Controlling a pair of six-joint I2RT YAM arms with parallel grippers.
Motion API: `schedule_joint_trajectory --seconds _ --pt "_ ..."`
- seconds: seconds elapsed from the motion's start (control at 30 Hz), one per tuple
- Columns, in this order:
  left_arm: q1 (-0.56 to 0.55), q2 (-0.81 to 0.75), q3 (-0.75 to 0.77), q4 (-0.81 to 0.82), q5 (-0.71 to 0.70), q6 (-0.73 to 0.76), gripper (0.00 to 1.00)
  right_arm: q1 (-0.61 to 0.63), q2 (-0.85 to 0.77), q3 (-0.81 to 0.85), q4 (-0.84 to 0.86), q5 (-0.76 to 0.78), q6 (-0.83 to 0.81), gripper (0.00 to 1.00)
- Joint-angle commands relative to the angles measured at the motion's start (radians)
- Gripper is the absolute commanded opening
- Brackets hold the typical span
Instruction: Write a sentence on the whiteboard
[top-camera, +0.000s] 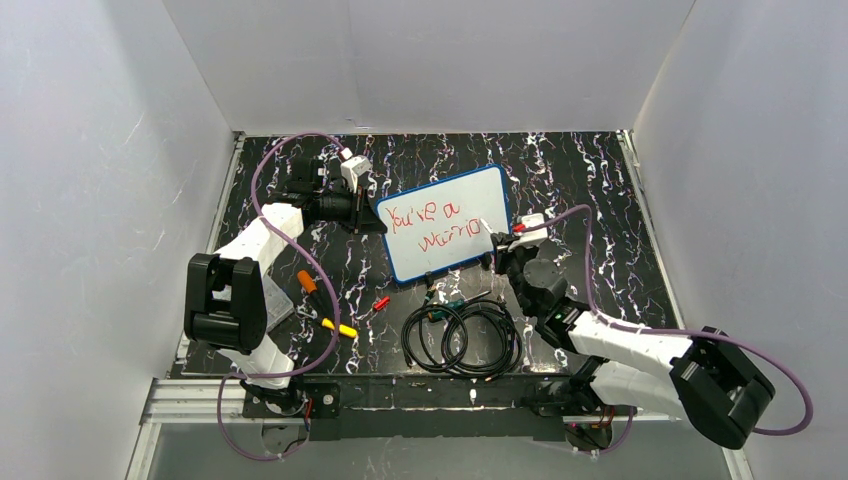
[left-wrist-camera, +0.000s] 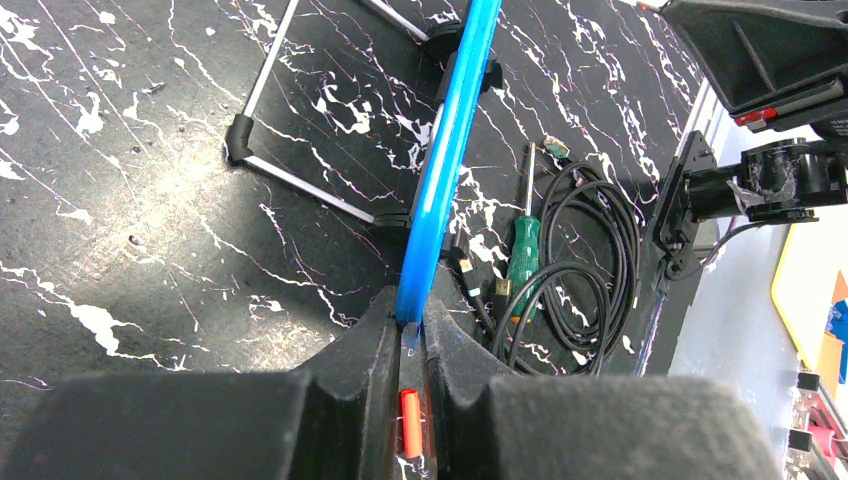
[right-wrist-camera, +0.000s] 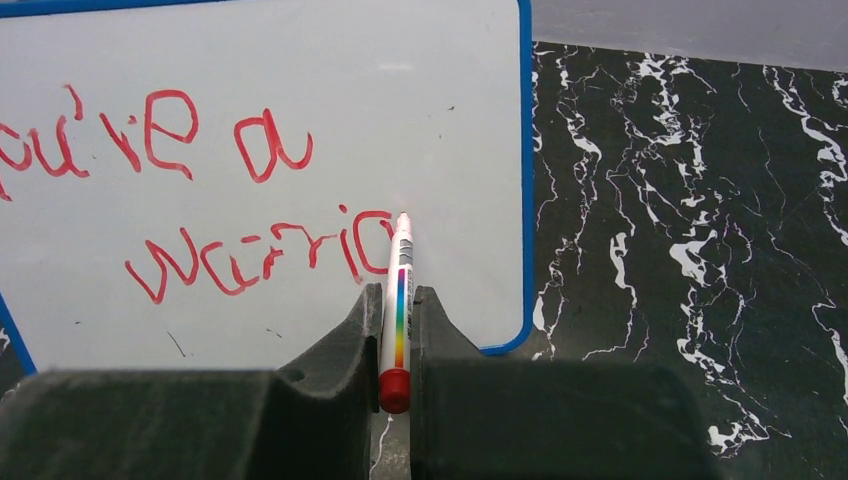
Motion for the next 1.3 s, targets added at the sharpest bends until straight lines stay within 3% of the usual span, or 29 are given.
schedule_joint_trajectory --seconds 0.0,0.77,1.27 --pt "-0.005 -0.033 0.017 -0.007 0.002 0.009 0.00 -0.011 0.030 0.023 0.091 -0.021 0.006 0.01" --pt "-0.005 -0.030 0.018 -0.007 0.007 0.010 0.00 -0.013 0.002 -0.034 -0.062 0.018 0.113 0.01" --pt "-0.005 -0.030 0.019 -0.007 0.005 0.011 0.00 -0.012 0.009 0.011 0.051 0.049 0.075 0.01"
